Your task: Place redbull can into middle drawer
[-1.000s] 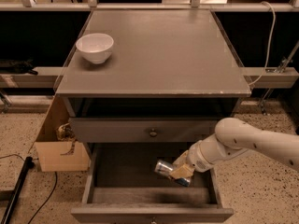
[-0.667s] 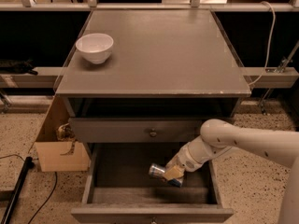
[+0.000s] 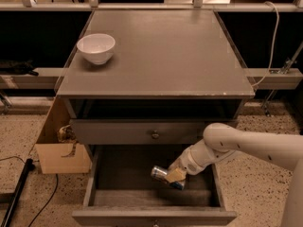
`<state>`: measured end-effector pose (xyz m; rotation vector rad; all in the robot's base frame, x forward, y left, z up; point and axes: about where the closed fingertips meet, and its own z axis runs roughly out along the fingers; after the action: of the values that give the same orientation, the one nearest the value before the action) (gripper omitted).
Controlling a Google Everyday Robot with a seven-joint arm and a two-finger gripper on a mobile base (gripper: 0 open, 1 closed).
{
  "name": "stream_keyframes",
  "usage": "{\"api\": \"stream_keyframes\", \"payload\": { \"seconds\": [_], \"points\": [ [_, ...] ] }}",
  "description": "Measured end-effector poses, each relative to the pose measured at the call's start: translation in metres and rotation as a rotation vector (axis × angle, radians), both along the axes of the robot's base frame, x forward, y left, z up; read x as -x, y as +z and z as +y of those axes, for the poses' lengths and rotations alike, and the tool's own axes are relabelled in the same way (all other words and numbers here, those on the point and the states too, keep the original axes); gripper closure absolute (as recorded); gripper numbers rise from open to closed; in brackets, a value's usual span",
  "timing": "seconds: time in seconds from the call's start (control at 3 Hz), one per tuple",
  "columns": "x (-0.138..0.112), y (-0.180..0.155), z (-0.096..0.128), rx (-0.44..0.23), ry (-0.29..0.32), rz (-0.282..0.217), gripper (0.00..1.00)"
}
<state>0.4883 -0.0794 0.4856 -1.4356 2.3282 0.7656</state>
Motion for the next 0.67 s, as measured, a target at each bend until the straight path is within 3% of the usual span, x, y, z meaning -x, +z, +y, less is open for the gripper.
{"api": "stream_keyframes", "payload": {
  "seconds": [0.67],
  "points": [
    [-0.0152, -0.0143, 0.0114, -0.002, -0.051, -0.036, 1.0]
  ]
}}
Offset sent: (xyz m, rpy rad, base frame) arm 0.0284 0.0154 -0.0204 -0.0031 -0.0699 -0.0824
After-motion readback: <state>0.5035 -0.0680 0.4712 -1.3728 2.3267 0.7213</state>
